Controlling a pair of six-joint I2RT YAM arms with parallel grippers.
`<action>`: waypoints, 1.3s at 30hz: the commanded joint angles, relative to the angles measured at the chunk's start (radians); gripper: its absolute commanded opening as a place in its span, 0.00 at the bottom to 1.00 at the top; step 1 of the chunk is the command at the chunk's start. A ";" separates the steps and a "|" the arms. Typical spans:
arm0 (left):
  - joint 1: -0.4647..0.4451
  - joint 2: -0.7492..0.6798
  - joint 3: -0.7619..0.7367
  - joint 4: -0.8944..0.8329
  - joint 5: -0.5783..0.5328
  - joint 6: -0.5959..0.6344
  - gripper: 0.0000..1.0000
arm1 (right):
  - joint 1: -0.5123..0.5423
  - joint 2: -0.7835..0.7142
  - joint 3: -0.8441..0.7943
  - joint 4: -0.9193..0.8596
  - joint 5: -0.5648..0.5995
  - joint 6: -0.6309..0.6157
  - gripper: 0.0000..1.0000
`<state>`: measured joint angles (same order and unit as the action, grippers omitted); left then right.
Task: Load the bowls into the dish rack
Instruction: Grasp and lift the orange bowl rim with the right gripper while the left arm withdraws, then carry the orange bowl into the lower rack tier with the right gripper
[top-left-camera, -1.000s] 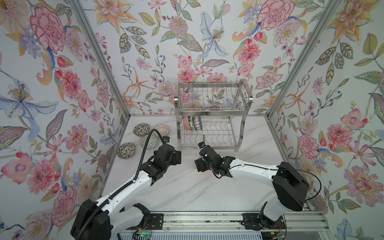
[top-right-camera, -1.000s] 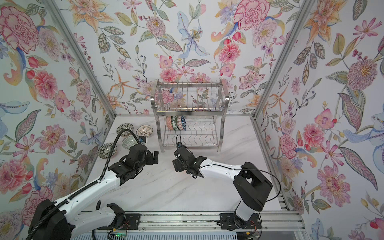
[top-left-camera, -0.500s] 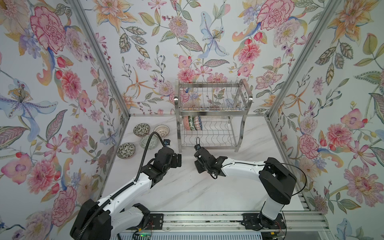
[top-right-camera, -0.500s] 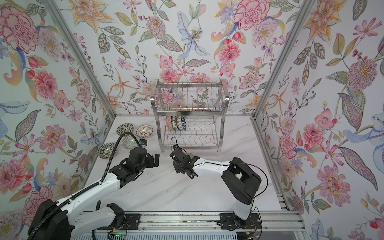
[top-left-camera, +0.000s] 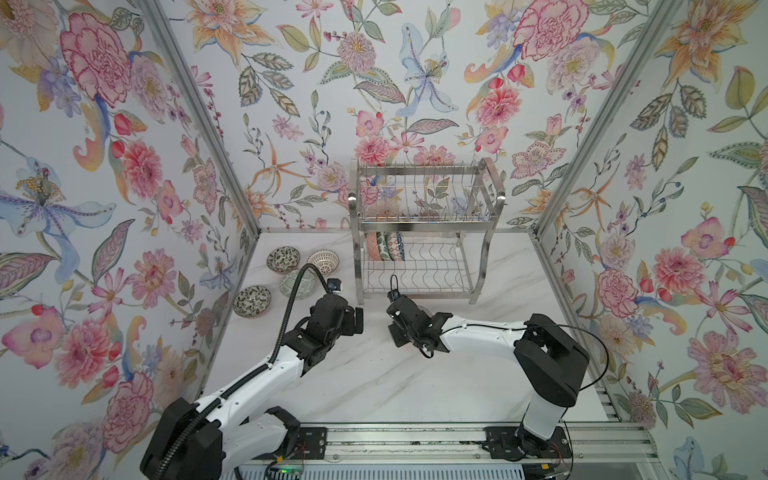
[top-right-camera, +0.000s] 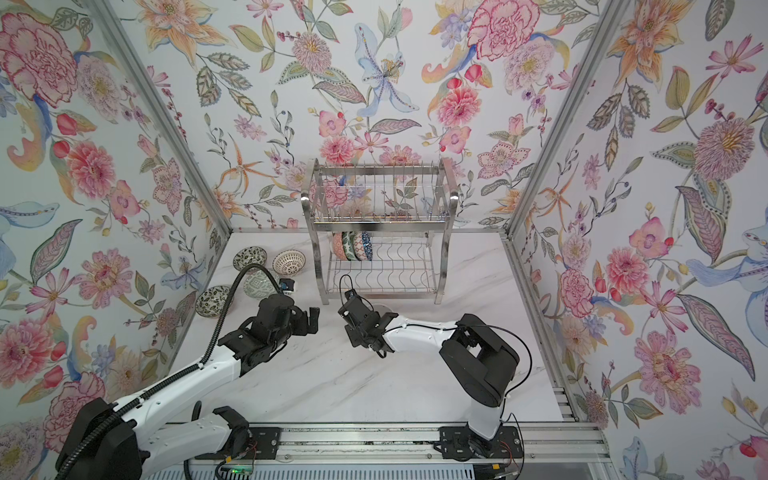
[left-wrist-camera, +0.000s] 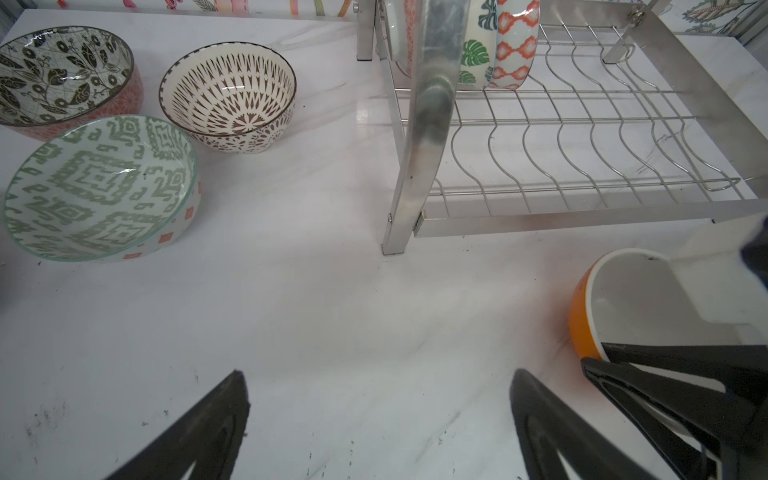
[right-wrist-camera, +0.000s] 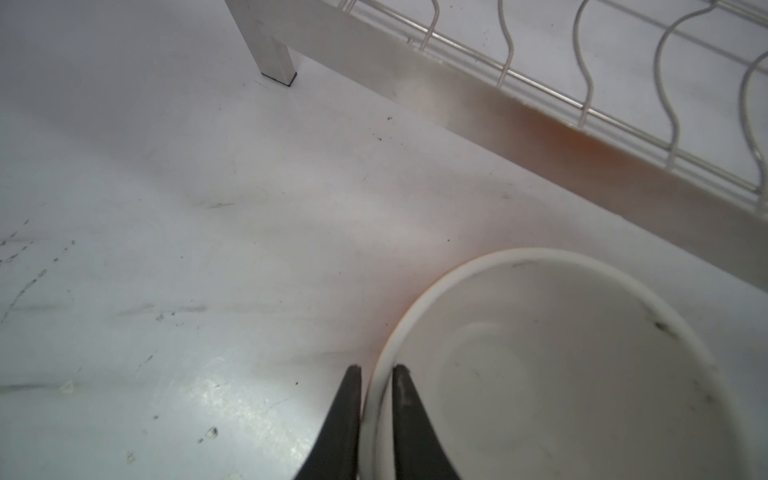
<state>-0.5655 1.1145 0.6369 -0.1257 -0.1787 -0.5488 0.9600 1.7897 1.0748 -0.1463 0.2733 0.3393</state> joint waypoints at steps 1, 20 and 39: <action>0.012 0.002 0.001 0.019 0.024 0.011 0.99 | 0.007 -0.033 0.021 -0.029 -0.001 -0.006 0.14; 0.010 -0.002 -0.005 0.143 0.232 0.040 0.99 | -0.106 -0.357 -0.159 0.290 -0.221 -0.029 0.07; -0.068 0.134 0.056 0.235 0.232 0.134 0.99 | -0.381 -0.366 -0.288 0.714 -0.436 0.079 0.06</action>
<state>-0.6018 1.2079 0.6437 0.0799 0.0704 -0.4698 0.5987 1.3991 0.7902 0.4366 -0.1150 0.3920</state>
